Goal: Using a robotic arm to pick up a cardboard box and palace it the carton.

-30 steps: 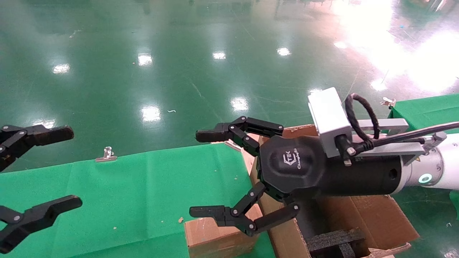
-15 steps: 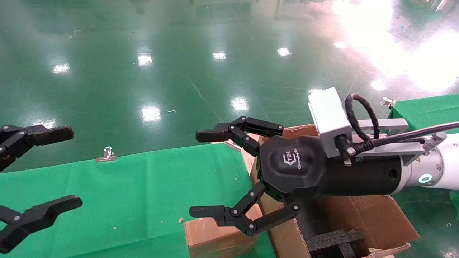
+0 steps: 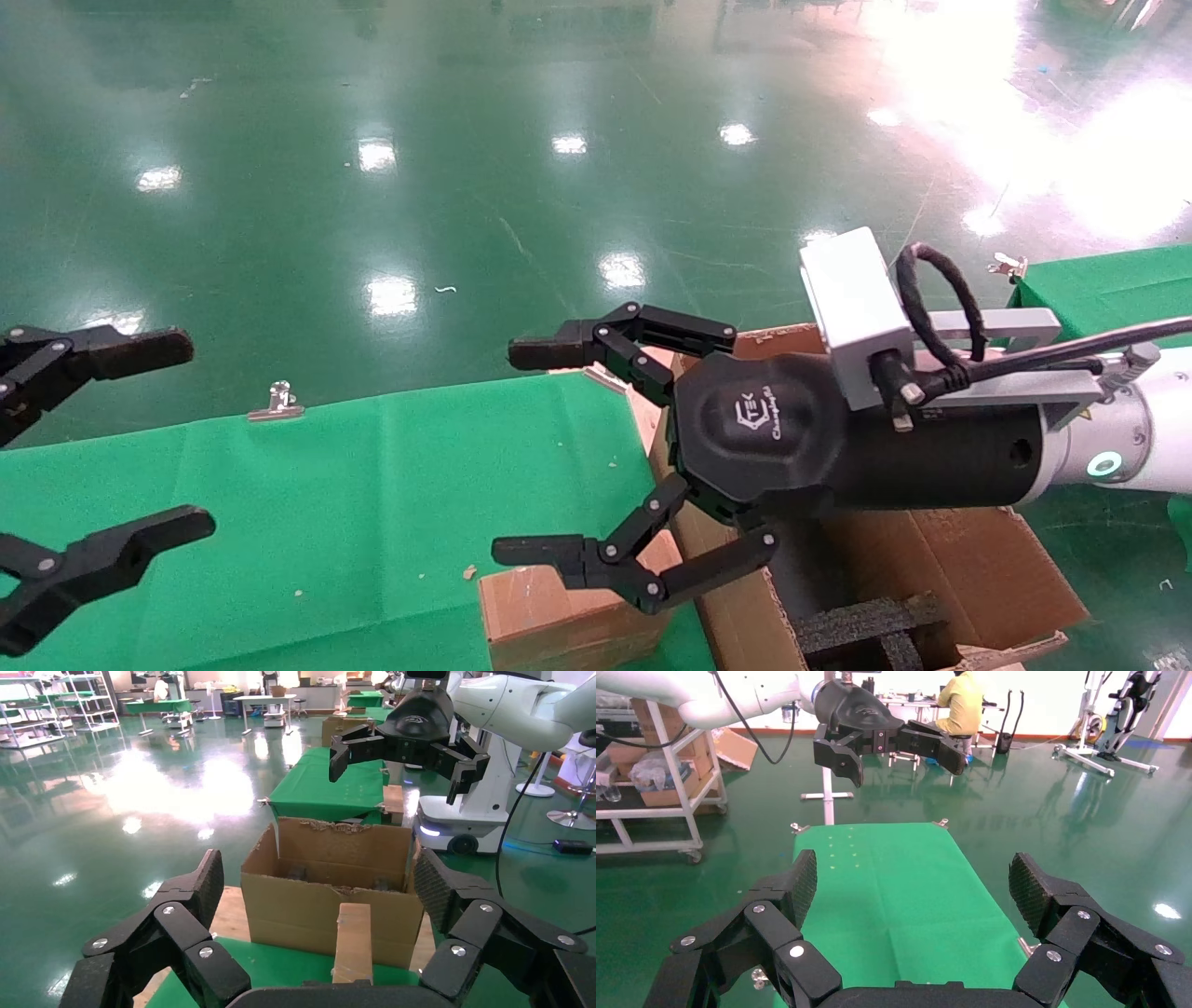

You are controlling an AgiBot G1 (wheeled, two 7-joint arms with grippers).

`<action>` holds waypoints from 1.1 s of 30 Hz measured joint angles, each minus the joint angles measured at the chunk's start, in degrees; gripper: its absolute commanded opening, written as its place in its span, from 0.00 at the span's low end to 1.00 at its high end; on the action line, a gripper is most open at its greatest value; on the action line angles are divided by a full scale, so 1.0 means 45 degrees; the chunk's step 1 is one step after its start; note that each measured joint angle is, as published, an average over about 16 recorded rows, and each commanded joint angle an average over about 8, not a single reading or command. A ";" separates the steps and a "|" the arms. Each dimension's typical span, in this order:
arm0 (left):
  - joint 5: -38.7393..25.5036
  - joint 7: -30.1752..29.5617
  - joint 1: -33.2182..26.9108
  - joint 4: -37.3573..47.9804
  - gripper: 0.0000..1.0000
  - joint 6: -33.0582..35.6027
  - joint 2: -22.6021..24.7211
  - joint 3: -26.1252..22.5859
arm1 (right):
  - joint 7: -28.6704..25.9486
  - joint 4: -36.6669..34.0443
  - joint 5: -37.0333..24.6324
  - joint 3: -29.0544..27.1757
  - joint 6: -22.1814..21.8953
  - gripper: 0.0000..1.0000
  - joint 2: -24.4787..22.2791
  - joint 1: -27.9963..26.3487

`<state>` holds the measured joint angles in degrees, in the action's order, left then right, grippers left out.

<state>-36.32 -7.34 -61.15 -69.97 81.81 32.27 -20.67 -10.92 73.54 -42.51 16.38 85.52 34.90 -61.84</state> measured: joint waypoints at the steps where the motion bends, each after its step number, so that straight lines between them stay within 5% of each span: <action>1: 0.0000 0.0000 0.0000 0.0000 0.00 0.0000 0.0000 0.0000 | 0.0003 0.0001 -0.0059 0.0023 0.0005 1.00 -0.0001 -0.0024; 13: 0.0000 0.0000 0.0000 0.0000 0.00 0.0000 0.0000 0.0000 | -0.0035 -0.0125 -0.2272 0.1119 0.0439 1.00 0.0346 -0.1162; 33: 0.0000 0.0000 0.0000 0.0000 0.00 0.0000 0.0000 0.0000 | 0.0177 -0.1102 -0.7937 0.5421 0.1020 1.00 0.2533 -0.4407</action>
<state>-36.32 -7.34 -61.15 -69.97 81.81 32.27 -20.67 -10.12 68.59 -78.22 40.77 90.11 46.30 -81.68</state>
